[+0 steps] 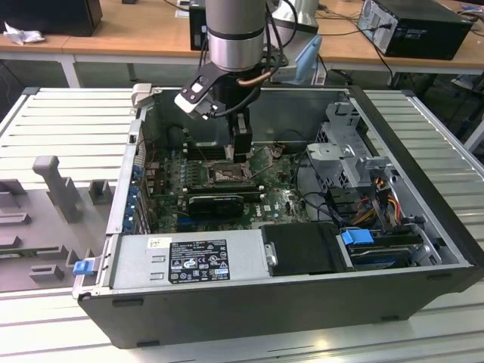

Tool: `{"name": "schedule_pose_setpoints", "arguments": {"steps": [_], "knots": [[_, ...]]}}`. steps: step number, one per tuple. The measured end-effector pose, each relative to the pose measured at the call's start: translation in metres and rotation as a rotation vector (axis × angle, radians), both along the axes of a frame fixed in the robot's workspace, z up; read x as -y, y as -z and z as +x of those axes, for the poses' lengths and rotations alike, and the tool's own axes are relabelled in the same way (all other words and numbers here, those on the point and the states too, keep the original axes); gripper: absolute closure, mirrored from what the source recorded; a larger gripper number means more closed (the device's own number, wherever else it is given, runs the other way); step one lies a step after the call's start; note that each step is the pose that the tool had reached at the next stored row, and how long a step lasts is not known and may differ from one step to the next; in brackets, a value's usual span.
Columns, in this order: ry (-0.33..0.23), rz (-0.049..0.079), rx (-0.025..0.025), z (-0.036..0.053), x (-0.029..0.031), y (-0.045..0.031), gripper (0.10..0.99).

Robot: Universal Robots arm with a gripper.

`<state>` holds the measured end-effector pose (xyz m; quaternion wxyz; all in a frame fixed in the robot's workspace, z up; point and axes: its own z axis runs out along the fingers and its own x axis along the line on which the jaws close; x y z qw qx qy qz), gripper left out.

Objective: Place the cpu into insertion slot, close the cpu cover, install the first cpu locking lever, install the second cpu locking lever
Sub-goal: 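Place the cpu into insertion slot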

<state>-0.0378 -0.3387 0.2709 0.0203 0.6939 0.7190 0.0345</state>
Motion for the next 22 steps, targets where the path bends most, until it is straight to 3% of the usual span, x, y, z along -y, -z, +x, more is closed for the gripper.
{"name": "schedule_pose_setpoints", "arguments": {"steps": [6,10,15,22], "knots": [[0.0,0.0,0.0001,-0.0049,-0.0091,0.0116,0.557],[0.0,0.0,0.0,-0.007,-0.0108,0.0152,0.557],[0.0,0.0,0.0001,-0.0118,-0.0129,0.026,0.557],[0.002,0.0,0.0,-0.0166,-0.0141,0.0311,0.557]]}}
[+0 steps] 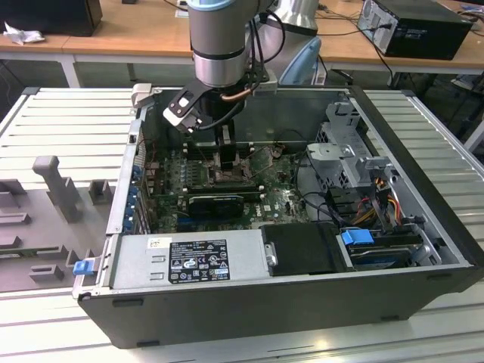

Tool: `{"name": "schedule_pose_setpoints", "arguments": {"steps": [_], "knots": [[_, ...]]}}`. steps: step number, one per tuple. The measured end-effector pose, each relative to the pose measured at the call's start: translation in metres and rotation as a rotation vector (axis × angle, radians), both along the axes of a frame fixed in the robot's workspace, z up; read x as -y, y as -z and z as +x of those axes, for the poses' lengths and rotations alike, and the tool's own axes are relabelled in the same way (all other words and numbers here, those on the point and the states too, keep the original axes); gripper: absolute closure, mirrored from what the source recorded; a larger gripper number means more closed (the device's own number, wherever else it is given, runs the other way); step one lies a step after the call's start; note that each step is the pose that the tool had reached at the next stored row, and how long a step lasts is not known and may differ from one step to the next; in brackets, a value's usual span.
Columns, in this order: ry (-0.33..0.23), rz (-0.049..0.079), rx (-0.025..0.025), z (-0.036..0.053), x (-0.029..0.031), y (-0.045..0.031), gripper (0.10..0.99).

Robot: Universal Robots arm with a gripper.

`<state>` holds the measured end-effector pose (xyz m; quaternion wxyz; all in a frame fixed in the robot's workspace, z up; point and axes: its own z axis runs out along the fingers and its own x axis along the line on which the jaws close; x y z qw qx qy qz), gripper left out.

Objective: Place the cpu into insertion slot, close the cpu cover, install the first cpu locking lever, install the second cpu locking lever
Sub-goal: 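Place the cpu into insertion slot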

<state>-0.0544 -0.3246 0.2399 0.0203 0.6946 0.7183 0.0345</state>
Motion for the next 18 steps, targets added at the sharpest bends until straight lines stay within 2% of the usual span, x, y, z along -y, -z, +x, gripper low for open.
{"name": "schedule_pose_setpoints", "arguments": {"steps": [8,13,18], "knots": [[0.002,0.0,-0.0001,-0.001,-0.0003,0.0026,0.557],[0.051,0.0,0.0,-0.0011,-0.0003,0.0034,0.557],[0.053,0.0,0.0,-0.0022,-0.0006,0.0061,0.557]]}}
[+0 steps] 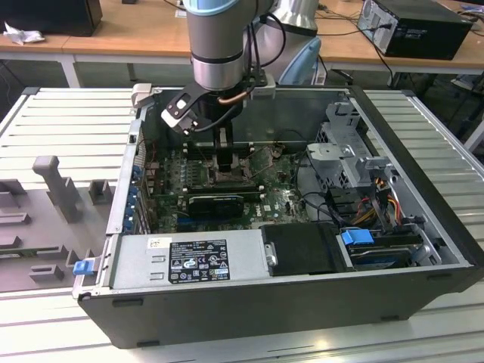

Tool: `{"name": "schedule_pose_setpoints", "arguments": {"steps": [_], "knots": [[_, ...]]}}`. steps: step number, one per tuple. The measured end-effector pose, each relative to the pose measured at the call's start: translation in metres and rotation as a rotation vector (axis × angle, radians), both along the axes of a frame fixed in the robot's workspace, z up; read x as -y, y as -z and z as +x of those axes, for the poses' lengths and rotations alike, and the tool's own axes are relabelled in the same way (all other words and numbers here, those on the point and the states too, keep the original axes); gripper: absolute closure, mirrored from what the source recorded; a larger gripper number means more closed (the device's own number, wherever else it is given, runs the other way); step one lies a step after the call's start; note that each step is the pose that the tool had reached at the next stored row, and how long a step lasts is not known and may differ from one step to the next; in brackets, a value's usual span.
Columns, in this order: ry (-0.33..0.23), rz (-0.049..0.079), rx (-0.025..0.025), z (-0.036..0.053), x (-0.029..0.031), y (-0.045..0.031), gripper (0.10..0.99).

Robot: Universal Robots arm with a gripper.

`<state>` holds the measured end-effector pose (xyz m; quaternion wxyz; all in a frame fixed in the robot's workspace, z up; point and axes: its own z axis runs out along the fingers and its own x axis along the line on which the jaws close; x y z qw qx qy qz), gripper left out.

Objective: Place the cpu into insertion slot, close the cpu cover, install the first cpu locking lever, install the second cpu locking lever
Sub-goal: 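Place the cpu into insertion slot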

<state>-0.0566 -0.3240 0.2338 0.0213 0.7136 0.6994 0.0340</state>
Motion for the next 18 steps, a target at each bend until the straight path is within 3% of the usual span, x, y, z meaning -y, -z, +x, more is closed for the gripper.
{"name": "schedule_pose_setpoints", "arguments": {"steps": [9,13,18], "knots": [[-0.011,0.0,-0.0005,-0.0012,-0.0023,0.0109,0.557],[-0.011,0.0,-0.0097,0.0044,-0.0056,0.0181,0.557],[-0.009,0.0,-0.0159,0.0063,-0.0061,0.0252,0.557]]}}
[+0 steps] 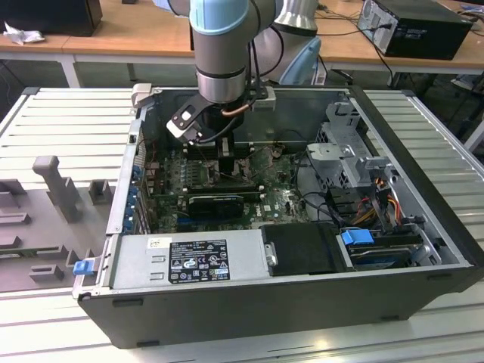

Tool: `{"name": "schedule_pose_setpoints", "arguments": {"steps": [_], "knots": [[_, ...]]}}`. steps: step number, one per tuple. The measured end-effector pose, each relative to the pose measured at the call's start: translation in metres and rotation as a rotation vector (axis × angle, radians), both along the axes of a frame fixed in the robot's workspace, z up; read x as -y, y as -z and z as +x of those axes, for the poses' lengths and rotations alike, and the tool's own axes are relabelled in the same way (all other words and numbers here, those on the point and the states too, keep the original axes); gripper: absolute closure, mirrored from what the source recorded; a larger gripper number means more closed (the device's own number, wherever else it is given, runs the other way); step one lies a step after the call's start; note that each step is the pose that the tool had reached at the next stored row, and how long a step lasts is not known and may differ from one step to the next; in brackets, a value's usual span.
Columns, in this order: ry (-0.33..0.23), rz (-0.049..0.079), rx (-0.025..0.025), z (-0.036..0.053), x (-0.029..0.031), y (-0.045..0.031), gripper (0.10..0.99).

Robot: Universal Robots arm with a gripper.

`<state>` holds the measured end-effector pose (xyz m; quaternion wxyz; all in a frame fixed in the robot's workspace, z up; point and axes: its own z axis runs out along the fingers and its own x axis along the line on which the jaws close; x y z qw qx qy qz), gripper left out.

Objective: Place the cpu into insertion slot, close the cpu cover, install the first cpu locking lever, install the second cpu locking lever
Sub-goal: 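Place the cpu into insertion slot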

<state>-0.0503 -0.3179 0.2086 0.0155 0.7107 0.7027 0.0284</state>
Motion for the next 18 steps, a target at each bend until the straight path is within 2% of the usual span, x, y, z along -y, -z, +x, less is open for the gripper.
{"name": "schedule_pose_setpoints", "arguments": {"steps": [12,18], "knots": [[0.001,0.0,-0.0155,0.0038,-0.0006,0.0061,0.557],[0.001,0.0,-0.0188,0.0049,-0.0006,0.0081,0.557]]}}
